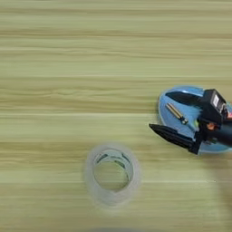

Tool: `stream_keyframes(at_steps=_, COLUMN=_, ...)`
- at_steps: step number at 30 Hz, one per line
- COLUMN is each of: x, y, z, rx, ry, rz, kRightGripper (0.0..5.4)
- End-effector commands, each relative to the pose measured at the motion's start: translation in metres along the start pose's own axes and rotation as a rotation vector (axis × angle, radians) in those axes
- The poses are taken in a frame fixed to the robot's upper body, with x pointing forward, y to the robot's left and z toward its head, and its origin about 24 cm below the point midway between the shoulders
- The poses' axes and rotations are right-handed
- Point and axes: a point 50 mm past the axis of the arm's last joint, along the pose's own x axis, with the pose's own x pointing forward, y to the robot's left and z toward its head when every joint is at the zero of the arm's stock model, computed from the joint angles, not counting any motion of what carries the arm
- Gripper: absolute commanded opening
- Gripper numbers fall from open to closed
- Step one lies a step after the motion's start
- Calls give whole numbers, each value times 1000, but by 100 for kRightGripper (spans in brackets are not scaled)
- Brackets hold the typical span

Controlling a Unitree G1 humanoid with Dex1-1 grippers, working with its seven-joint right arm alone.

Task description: Move the objects on the table

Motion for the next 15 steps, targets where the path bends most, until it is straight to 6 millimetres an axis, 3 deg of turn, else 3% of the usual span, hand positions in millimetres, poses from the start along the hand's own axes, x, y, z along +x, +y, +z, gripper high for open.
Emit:
stream_keyframes(at_steps=1, x=6, y=4, z=17, rx=-91, ry=-29, rz=30, kRightGripper=538)
stream_keyframes(at_steps=15, x=27, y=16, z=8, rx=-88, ry=12, rz=117, kRightGripper=538)
